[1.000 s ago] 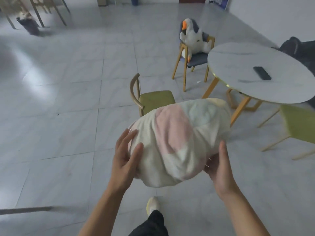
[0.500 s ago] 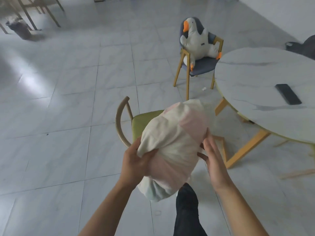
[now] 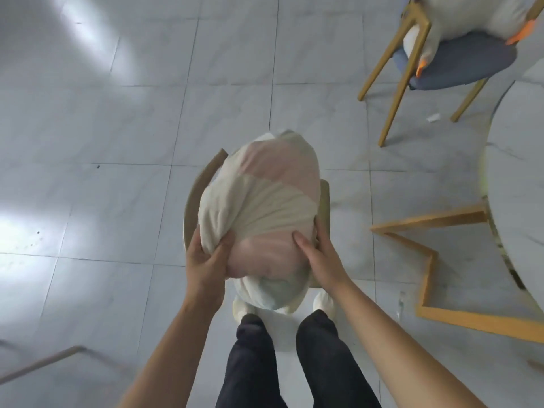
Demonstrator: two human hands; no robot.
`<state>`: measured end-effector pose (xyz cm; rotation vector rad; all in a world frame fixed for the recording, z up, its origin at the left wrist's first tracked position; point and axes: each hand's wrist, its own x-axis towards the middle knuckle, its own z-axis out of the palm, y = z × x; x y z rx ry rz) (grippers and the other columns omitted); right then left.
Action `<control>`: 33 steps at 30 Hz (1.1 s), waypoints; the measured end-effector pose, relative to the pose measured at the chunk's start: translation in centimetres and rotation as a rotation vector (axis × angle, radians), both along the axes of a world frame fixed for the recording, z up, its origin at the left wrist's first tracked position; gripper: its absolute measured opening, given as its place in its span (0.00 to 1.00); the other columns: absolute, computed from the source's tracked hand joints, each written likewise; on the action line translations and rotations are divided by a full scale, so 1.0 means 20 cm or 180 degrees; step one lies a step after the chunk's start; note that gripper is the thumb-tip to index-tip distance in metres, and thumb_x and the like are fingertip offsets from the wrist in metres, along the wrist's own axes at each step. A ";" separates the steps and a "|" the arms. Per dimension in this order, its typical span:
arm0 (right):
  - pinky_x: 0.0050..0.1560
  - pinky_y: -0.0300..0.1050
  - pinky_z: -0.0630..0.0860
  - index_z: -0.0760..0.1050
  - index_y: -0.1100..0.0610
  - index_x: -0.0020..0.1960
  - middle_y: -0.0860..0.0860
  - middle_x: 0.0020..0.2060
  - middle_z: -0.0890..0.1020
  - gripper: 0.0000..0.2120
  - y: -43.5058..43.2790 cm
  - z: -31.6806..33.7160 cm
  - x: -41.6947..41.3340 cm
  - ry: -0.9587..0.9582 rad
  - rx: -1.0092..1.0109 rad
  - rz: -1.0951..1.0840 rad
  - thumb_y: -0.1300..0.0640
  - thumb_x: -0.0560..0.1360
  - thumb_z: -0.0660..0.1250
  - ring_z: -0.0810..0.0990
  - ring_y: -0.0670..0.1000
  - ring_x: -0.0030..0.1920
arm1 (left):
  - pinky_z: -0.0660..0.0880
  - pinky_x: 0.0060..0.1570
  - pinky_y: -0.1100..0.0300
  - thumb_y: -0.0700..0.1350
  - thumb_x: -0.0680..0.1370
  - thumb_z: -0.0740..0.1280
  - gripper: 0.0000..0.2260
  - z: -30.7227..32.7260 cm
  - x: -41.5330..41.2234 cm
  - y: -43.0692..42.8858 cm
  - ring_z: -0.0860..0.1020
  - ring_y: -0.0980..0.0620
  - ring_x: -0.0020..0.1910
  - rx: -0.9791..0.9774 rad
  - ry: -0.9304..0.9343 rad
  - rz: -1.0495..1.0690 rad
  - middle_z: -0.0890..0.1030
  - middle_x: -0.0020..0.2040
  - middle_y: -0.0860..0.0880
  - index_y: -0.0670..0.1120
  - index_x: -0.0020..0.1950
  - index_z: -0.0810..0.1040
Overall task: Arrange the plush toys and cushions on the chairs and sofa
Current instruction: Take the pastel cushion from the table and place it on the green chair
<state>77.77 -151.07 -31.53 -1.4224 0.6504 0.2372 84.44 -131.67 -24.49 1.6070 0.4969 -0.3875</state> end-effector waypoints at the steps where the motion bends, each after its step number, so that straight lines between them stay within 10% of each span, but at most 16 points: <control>1: 0.73 0.40 0.67 0.61 0.37 0.79 0.36 0.73 0.72 0.34 0.00 -0.10 0.08 0.0023 -0.0077 0.0010 0.36 0.77 0.70 0.71 0.38 0.73 | 0.81 0.49 0.30 0.45 0.78 0.75 0.11 -0.09 0.05 0.02 0.84 0.40 0.57 0.0099 0.0084 0.0029 0.86 0.53 0.52 0.62 0.53 0.82; 9: 0.75 0.45 0.63 0.53 0.52 0.84 0.50 0.81 0.65 0.37 0.18 -0.95 0.35 0.0834 -0.0170 0.0880 0.41 0.82 0.64 0.67 0.52 0.78 | 0.73 0.35 0.78 0.45 0.79 0.72 0.28 -0.83 0.30 0.14 0.77 0.51 0.63 0.1097 0.0735 -0.0616 0.76 0.65 0.53 0.48 0.77 0.67; 14: 0.73 0.50 0.70 0.67 0.48 0.77 0.52 0.70 0.71 0.31 0.31 -1.12 0.37 0.0850 -0.0711 0.0230 0.40 0.78 0.70 0.74 0.50 0.67 | 0.66 0.74 0.53 0.63 0.74 0.73 0.41 -1.02 0.45 0.17 0.66 0.49 0.75 0.1803 0.0592 -0.0686 0.69 0.72 0.50 0.47 0.80 0.60; 19: 0.81 0.60 0.56 0.52 0.45 0.83 0.51 0.81 0.59 0.50 0.38 -1.16 0.39 0.1096 -0.0653 -0.0173 0.25 0.71 0.67 0.58 0.54 0.81 | 0.73 0.63 0.54 0.54 0.75 0.74 0.35 -1.04 0.56 0.10 0.78 0.50 0.61 0.1953 0.0394 -0.0572 0.78 0.64 0.50 0.47 0.78 0.64; 24: 0.77 0.56 0.66 0.56 0.41 0.82 0.44 0.77 0.69 0.39 0.45 -1.13 0.35 0.0744 -0.0747 -0.0121 0.27 0.77 0.59 0.67 0.46 0.77 | 0.72 0.45 0.54 0.47 0.80 0.69 0.09 -0.95 0.51 0.19 0.77 0.45 0.45 0.2417 -0.0384 -0.0909 0.78 0.47 0.47 0.42 0.56 0.78; 28: 0.74 0.59 0.70 0.57 0.43 0.81 0.51 0.75 0.70 0.42 0.56 -1.13 0.34 0.0778 -0.0791 0.0488 0.23 0.74 0.58 0.69 0.52 0.76 | 0.68 0.50 0.69 0.41 0.79 0.69 0.25 -0.91 0.50 0.28 0.75 0.52 0.51 0.2624 -0.0593 -0.0822 0.74 0.61 0.49 0.47 0.76 0.71; 33: 0.75 0.55 0.69 0.58 0.47 0.82 0.55 0.75 0.67 0.45 0.58 -1.13 0.31 0.0667 -0.1047 0.0718 0.24 0.73 0.59 0.67 0.55 0.76 | 0.66 0.73 0.41 0.42 0.78 0.70 0.23 -0.93 0.53 0.17 0.67 0.36 0.77 0.3214 -0.2139 -0.2541 0.71 0.75 0.37 0.43 0.74 0.75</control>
